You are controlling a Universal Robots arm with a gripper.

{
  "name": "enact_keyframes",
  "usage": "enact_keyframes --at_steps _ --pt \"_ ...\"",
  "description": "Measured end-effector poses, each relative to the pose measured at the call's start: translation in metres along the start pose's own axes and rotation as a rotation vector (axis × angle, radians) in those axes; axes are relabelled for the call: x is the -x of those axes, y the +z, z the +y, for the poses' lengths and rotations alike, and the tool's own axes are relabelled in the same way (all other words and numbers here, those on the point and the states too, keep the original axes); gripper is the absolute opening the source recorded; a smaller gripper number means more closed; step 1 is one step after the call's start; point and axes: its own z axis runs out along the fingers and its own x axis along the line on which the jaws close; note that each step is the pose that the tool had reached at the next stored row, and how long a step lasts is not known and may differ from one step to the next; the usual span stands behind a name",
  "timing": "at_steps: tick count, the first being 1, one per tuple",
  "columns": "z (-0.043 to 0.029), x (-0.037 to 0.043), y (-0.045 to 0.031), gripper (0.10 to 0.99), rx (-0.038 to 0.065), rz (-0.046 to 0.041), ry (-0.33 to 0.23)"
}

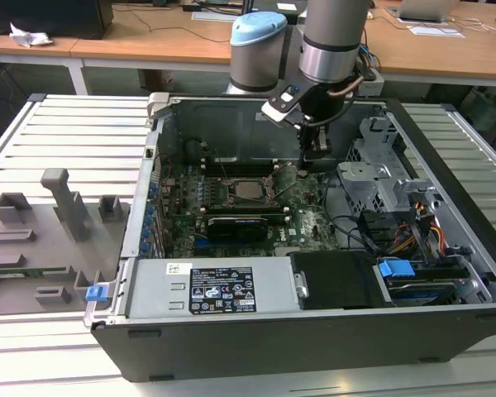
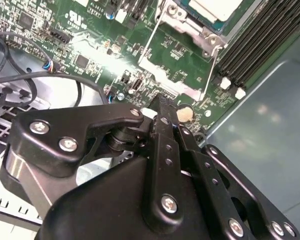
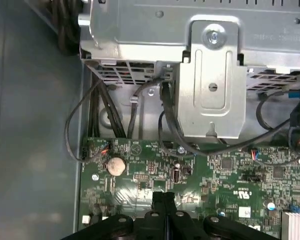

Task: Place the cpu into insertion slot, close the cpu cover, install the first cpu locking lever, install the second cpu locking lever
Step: 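Close the cpu cover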

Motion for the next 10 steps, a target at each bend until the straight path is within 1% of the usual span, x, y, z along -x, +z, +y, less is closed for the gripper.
enact_keyframes --at_steps 5,9,10 --pt "0.0000 0.0000 0.0090 0.106 0.000 -0.0034 0.000" --pt "-0.0041 -0.0002 0.0110 0.106 0.000 -0.0033 0.000" --pt "-0.0061 -0.0003 0.0111 0.106 0.000 -0.0034 0.000"
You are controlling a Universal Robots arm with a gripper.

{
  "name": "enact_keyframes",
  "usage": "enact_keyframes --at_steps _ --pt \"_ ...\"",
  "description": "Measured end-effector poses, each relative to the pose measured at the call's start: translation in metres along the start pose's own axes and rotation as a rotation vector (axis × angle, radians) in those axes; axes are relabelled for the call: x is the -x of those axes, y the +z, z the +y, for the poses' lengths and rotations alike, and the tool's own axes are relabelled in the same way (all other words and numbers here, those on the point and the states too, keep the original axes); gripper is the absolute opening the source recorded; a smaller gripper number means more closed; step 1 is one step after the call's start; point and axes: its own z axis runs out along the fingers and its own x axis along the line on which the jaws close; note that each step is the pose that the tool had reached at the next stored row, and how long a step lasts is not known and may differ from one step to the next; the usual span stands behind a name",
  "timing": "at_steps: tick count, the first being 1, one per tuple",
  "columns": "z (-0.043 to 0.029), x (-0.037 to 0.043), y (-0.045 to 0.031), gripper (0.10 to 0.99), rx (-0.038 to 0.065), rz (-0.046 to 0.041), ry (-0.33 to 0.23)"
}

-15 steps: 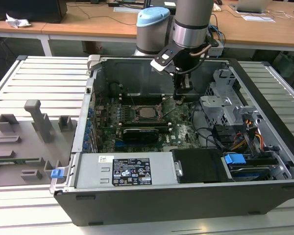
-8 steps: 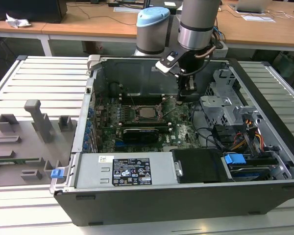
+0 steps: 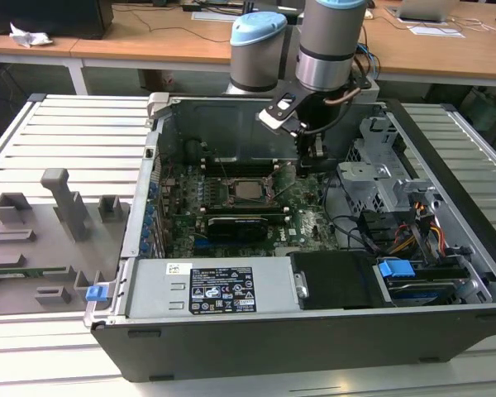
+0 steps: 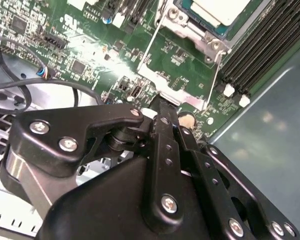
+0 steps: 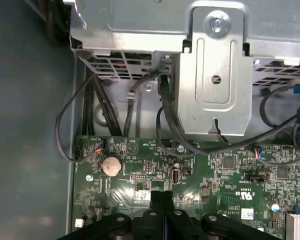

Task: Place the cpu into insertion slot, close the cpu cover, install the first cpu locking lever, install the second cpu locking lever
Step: 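Close the cpu cover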

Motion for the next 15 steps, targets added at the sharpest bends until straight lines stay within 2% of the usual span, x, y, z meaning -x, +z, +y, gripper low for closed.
enact_keyframes --at_steps 6,13,15 --pt "-0.0108 -0.0003 0.0000 0.106 0.000 0.0000 0.000" --pt "-0.0166 -0.0006 -0.0001 0.106 0.000 0.0006 0.000" --pt "-0.0201 -0.0007 -0.0003 0.106 0.000 0.0007 0.000"
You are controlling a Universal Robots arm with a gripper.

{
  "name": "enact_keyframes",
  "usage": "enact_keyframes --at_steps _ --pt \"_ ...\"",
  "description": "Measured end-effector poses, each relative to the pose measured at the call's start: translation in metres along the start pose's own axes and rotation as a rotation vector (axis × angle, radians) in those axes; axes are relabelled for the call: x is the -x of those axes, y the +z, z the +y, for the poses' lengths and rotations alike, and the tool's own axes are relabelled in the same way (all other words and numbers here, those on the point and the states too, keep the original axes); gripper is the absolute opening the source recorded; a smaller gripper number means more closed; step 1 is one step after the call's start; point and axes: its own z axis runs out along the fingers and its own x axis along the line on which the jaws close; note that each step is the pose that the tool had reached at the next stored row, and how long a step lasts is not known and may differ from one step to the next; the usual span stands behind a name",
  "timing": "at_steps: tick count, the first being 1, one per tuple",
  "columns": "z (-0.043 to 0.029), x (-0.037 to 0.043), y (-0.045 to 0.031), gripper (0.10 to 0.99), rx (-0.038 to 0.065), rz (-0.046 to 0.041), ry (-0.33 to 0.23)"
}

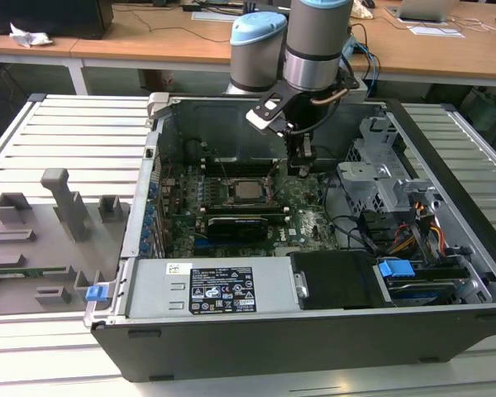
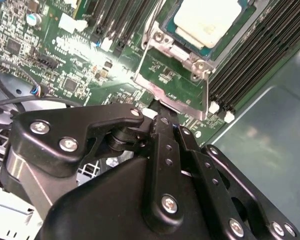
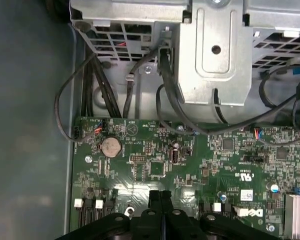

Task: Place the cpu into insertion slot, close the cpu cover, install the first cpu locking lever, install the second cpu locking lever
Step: 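Close the cpu cover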

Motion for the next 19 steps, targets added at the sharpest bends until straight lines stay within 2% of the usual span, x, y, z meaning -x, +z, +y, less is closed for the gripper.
enact_keyframes --at_steps 2,6,7,10,15,19 --pt "-0.0050 -0.0003 -0.0001 0.106 0.000 0.0001 0.000" --pt "-0.0347 -0.0014 0.0000 0.106 0.000 0.0001 0.000" --pt "-0.0396 -0.0016 0.0005 0.106 0.000 0.0002 0.000" --pt "-0.0461 -0.0018 0.0017 0.106 0.000 0.0003 0.000" --pt "-0.0595 -0.0023 0.0124 0.106 0.000 0.0000 0.000" --pt "-0.0737 -0.0029 0.0202 0.106 0.000 0.0001 0.000"
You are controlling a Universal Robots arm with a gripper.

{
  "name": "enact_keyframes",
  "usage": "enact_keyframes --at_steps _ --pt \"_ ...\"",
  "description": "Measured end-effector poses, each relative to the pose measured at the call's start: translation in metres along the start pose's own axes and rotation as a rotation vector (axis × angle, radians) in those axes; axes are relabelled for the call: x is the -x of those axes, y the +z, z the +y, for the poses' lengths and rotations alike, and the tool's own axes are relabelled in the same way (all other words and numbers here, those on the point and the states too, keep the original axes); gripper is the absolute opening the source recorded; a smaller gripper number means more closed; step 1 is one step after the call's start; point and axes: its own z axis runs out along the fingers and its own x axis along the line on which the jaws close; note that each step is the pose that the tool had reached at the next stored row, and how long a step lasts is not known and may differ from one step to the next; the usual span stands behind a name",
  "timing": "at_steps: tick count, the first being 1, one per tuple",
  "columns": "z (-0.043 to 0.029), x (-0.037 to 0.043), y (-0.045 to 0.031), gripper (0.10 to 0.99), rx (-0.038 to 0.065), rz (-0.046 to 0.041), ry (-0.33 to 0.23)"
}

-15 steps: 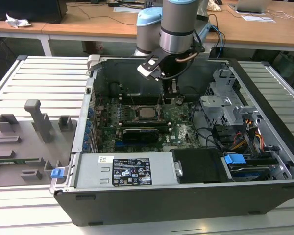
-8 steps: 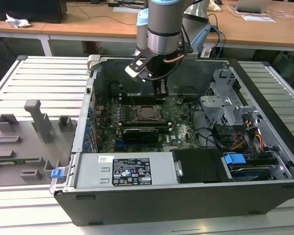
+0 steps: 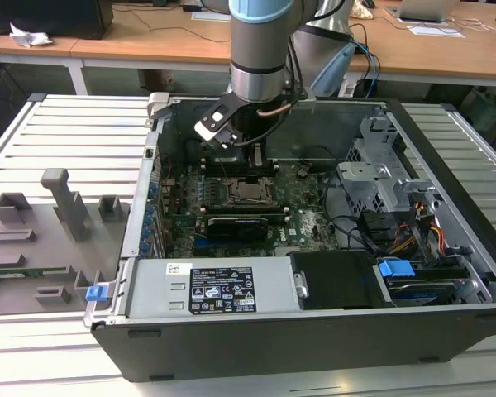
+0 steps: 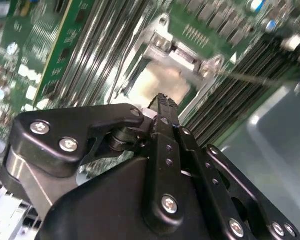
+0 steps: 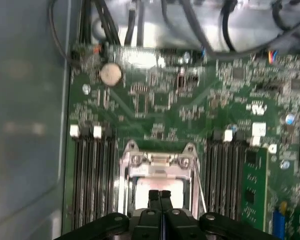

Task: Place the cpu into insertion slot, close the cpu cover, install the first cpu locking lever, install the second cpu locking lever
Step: 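Close the cpu cover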

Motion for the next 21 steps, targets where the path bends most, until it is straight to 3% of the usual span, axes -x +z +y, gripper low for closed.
enact_keyframes --at_steps 5,13,17,21 --pt "-0.0062 -0.0002 0.0066 0.106 0.000 0.0013 -0.030" --pt "-0.0152 -0.0006 0.0127 0.106 0.000 0.0014 -0.030" --pt "-0.0163 -0.0007 0.0173 0.106 0.000 0.0015 -0.030" --pt "-0.0163 -0.0008 0.0168 0.106 0.000 0.0016 -0.030"
